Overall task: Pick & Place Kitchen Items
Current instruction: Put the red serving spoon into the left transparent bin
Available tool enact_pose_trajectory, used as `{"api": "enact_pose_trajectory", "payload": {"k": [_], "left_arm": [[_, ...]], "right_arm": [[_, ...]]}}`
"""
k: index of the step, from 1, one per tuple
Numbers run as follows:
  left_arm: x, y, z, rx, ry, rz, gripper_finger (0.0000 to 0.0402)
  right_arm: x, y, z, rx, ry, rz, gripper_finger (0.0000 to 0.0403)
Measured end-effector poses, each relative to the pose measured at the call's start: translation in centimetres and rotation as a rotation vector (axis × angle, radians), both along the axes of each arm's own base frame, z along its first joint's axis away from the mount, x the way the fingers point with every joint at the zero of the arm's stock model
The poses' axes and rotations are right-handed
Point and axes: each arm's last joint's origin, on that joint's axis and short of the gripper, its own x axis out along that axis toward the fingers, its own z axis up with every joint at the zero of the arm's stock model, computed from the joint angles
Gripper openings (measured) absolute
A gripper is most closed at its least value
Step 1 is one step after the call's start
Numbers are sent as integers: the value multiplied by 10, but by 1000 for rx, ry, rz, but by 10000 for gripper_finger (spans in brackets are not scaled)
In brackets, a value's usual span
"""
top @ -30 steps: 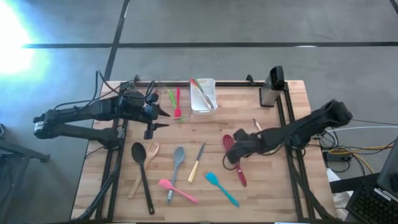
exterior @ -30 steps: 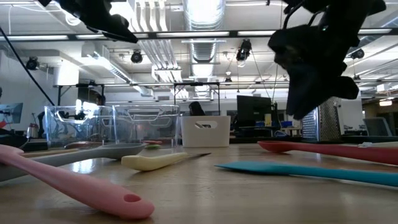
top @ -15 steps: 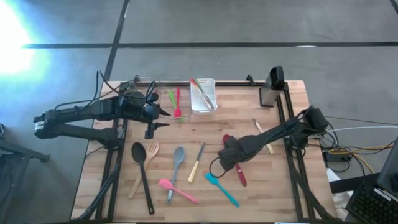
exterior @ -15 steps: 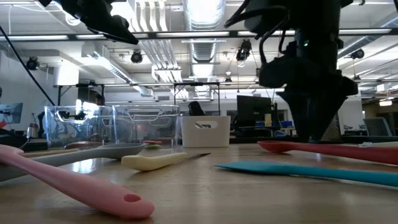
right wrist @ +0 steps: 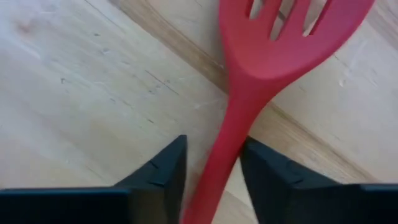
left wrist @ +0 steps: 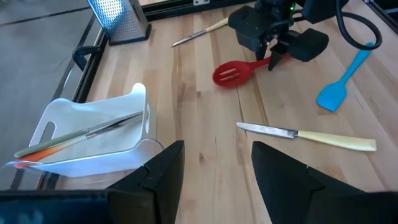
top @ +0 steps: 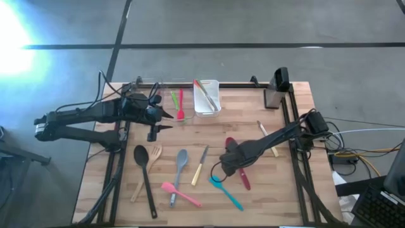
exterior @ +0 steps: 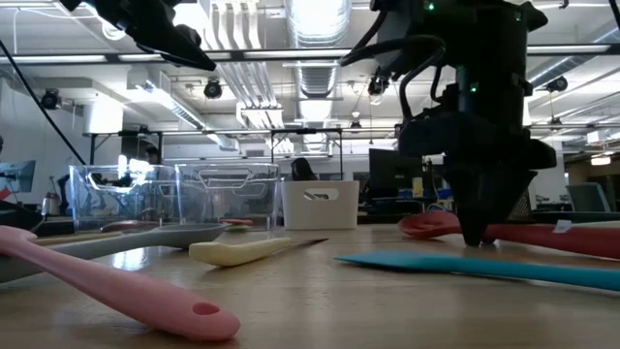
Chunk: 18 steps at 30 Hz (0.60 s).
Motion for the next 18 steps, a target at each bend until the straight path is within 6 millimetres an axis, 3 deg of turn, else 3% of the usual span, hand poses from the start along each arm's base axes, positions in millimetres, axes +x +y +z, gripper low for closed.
{"api": "enact_pose_trajectory", "payload": {"k": [4, 11, 13, 18], "left_arm": [[1, 0, -1, -12, 6, 6, 190], [3, 1, -2, -56, 11, 32, 191], [3, 1, -2, -74, 9, 42, 190], [3, 0, -2, -119, 5, 55, 190]], "right_arm": [[-1, -1, 3, -22, -17, 10, 40], [3, -2, 19, -99, -69, 115, 33], [4, -3, 31, -148, -113, 158, 33], [7, -3, 87, -192, -286, 325, 33]]}}
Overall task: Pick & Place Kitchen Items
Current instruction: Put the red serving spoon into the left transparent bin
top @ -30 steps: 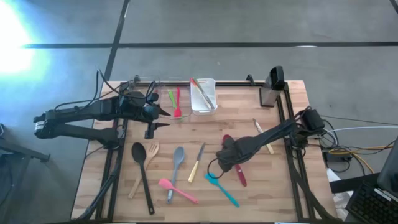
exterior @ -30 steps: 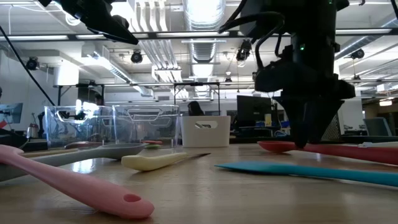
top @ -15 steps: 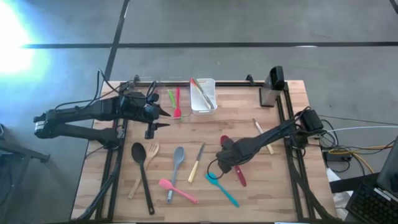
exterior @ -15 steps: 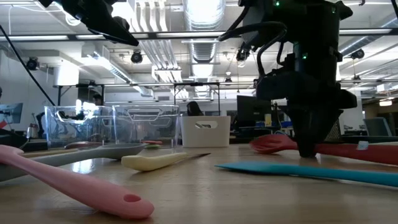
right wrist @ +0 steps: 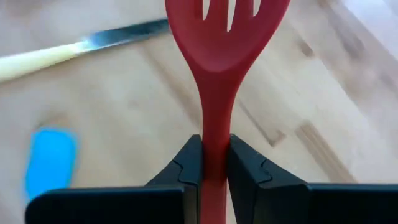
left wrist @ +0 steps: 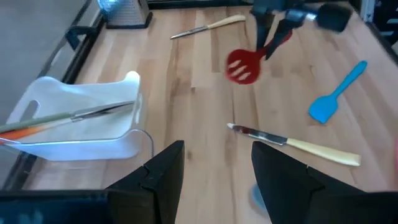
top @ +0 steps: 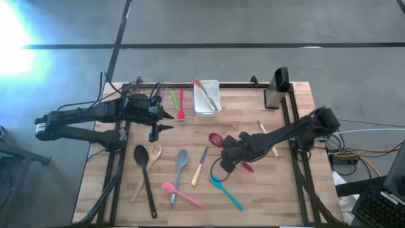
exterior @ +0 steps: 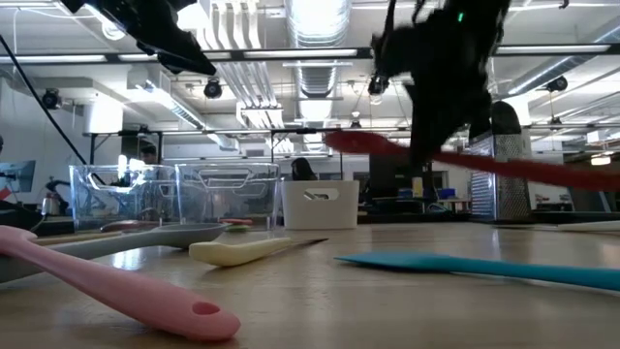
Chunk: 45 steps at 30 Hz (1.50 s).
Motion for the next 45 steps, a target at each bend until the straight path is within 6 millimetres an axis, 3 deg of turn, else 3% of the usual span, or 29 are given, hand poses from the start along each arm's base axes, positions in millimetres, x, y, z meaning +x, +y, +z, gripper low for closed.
{"api": "enact_pose_trajectory", "payload": {"k": [11, 16, 21, 34, 45], "left_arm": [[14, -3, -5, -229, -26, -154, 190], [31, -5, -8, -347, -225, -326, 190], [47, 1, -20, -485, -416, -333, 190], [84, 21, -42, -1171, -519, -328, 190], [126, 34, -64, -1622, -299, -173, 190]], "right_arm": [[6, 5, 103, -251, -229, 436, 33], [11, 11, 139, -528, -300, 509, 33], [21, 19, 160, -719, -419, 609, 33], [26, 25, 175, -946, -432, 795, 33], [27, 27, 176, -984, -430, 907, 33]]}}
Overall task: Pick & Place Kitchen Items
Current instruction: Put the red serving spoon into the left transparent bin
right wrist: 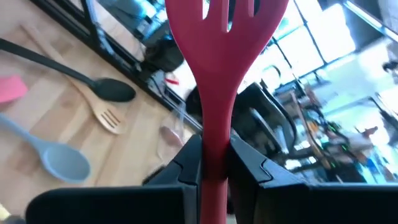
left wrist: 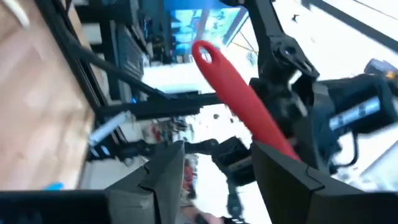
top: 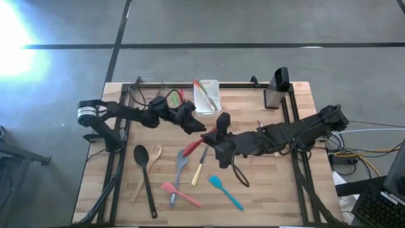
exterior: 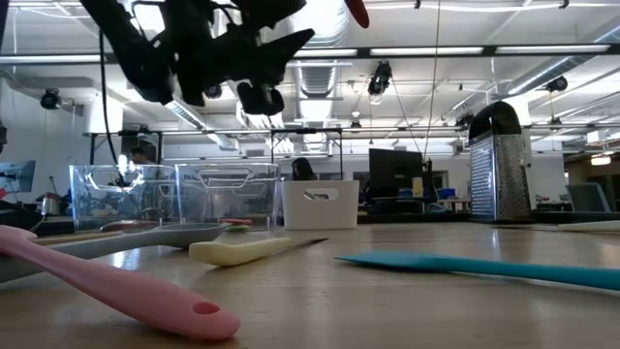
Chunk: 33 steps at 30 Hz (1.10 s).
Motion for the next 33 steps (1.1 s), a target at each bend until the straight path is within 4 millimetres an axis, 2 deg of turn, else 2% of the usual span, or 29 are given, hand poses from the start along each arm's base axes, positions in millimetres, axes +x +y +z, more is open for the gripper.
{"api": "enact_pose_trajectory", "payload": {"k": [4, 12, 26, 33], "left_arm": [[14, 1, 11, -16, 2, -107, 190], [33, -5, 37, 17, -36, -186, 190], [45, -11, 40, 10, 119, -284, 191], [46, -12, 36, -17, 170, -316, 191]], "right_arm": [[0, 0, -1, 3, 4, 11, 33], [0, -1, -2, -6, 21, 19, 33], [5, -7, -12, -16, 107, 117, 33], [30, -9, -31, -77, 251, 122, 33]]}}
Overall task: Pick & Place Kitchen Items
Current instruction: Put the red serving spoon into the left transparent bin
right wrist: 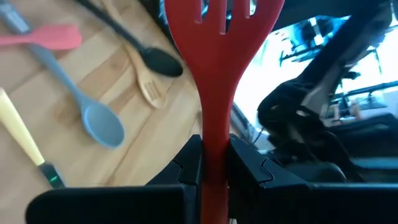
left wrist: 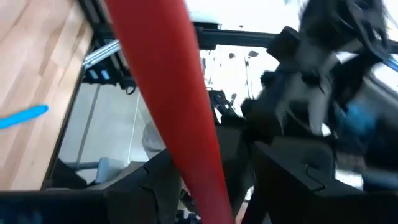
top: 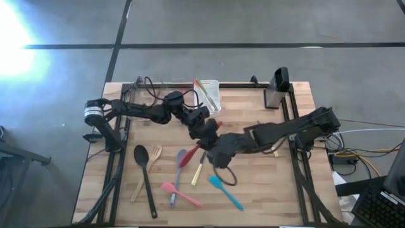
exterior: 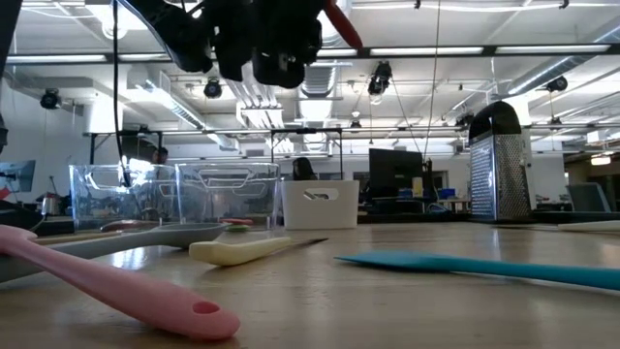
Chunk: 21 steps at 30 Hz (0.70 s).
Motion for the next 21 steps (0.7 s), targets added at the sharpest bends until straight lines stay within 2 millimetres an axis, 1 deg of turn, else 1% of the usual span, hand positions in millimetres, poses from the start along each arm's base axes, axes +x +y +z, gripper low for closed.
{"api": "enact_pose_trajectory", "payload": {"k": [4, 10, 13, 18, 21], "left_arm": [[1, 0, -7, 16, 47, 4, 190], [1, 1, -8, 57, 23, 19, 185], [2, 1, -8, 74, 8, 23, 160], [2, 1, -5, 93, -23, 33, 82], [2, 1, -6, 112, -35, 30, 79]], "right_arm": [[14, 2, 0, 17, 55, -28, 33], [23, 5, 10, 55, 80, -51, 33], [27, 7, 10, 57, 93, -57, 33], [28, 7, 11, 57, 96, -57, 33], [29, 7, 8, 55, 110, -55, 33]]}}
